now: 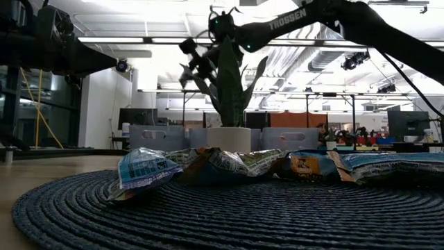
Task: Pick and place Granola Bars by type
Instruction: Put the blue granola bar into the left black bin
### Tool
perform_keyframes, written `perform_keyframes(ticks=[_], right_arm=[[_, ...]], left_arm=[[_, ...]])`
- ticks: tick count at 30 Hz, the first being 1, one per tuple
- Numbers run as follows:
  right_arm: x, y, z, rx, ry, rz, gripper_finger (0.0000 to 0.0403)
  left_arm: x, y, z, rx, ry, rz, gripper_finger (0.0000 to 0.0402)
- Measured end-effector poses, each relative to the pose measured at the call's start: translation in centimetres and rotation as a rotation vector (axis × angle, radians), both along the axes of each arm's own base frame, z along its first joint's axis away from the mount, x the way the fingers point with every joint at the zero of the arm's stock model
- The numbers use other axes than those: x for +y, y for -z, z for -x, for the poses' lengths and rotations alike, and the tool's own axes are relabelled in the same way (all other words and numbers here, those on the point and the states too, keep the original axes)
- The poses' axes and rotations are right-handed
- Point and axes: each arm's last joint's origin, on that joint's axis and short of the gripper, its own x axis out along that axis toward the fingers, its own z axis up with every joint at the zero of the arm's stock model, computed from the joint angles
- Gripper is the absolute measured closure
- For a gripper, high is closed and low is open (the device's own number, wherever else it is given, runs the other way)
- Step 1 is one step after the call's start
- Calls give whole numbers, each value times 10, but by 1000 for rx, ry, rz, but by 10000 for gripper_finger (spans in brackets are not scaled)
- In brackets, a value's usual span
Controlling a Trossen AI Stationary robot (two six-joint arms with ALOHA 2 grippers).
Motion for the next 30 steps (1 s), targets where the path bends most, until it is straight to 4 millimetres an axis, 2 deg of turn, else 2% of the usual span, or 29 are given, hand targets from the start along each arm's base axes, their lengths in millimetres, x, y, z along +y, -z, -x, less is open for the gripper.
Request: perform_keyframes(ticks=[7,13,16,25,30], right_arm=[[1,5,1,41,-5,-37,391],[-16,19,17,202,22,-76,391],[-23,28,19,210,-12,-101,391],[-24,68,4,216,-112,-184,391],[-13,79,-6,207,-176,-234,391]], left_arm=[[0,0,0,0,0,0,400],[0,0,0,0,0,0,400],[0,0,0,0,0,0,400],[0,0,0,0,2,0,400],[0,0,0,0,1,0,400]])
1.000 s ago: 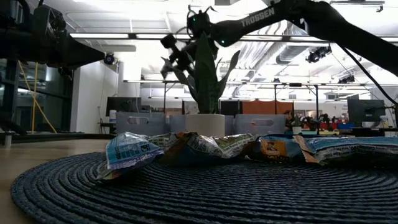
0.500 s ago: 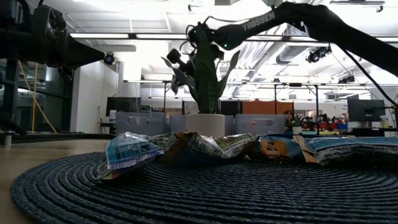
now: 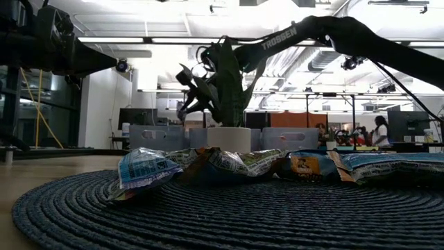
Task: Pick and place Granola Bars by type
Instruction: Put the blue granola bar into the left black bin
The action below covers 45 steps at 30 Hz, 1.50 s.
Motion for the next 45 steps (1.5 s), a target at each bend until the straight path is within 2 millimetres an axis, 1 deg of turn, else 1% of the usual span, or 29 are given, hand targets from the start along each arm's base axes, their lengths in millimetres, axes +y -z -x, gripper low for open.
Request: perform_keyframes(ticks=[6,11,19,26,30,39,45], right_arm=[[16,3,-8,26,-54,-12,391],[19,6,-7,38,-121,-49,391],[26,12,-6,116,-144,-62,391],[27,12,-6,110,-160,-70,389],[27,12,-7,106,-165,-72,370],[27,11,-7,89,-182,-73,302],[27,6,-11,19,-219,-61,279]], left_arm=[[0,0,0,0,0,0,400],[0,0,0,0,0,0,400],[0,0,0,0,0,0,400],[0,0,0,0,0,0,400],[0,0,0,0,0,0,400],[0,0,0,0,-1,0,400],[0,0,0,0,-1,0,400]])
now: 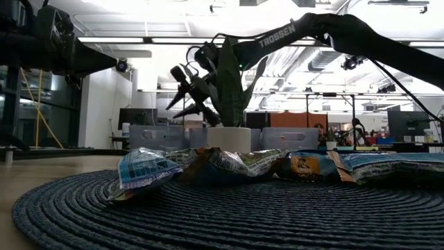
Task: Pick and place Granola Bars by type
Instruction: Put the blue granola bar into the left black bin
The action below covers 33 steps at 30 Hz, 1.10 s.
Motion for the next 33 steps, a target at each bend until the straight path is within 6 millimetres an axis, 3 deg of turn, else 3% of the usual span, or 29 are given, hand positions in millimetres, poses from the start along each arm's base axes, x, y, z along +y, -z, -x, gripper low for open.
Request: perform_keyframes(ticks=[12,19,25,29,33], right_arm=[[-5,-46,-10,-406,-103,252,277],[-5,-100,9,-493,-173,558,277],[8,-155,31,-555,-208,778,277],[21,-192,49,-624,-220,808,277],[40,-224,65,-726,-311,703,277]], left_arm=[[0,0,0,0,0,0,400],[0,0,0,0,0,0,400],[0,0,0,0,0,0,400],[0,0,0,0,0,0,400],[0,0,0,0,0,0,400]])
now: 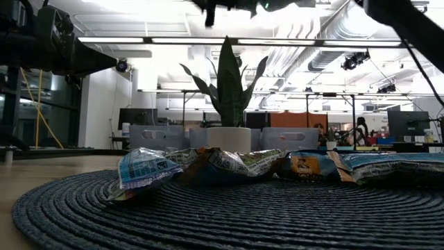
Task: Pick and place Granola Bars by type
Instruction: Put the blue granola bar into the left black bin
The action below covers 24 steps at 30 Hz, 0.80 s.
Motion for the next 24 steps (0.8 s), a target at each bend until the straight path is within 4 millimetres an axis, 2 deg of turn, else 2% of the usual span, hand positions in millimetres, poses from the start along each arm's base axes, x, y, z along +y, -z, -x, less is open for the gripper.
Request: perform_keyframes(ticks=[6,13,19,24], right_arm=[[49,-34,13,16,-390,-64,277],[128,-54,15,80,-800,-33,277],[197,-49,7,188,-1075,-39,277],[248,-26,1,335,-1102,-83,277]], left_arm=[[0,0,0,0,0,0,400],[0,0,0,0,0,0,400],[0,0,0,0,0,0,400],[0,0,0,0,0,0,400]])
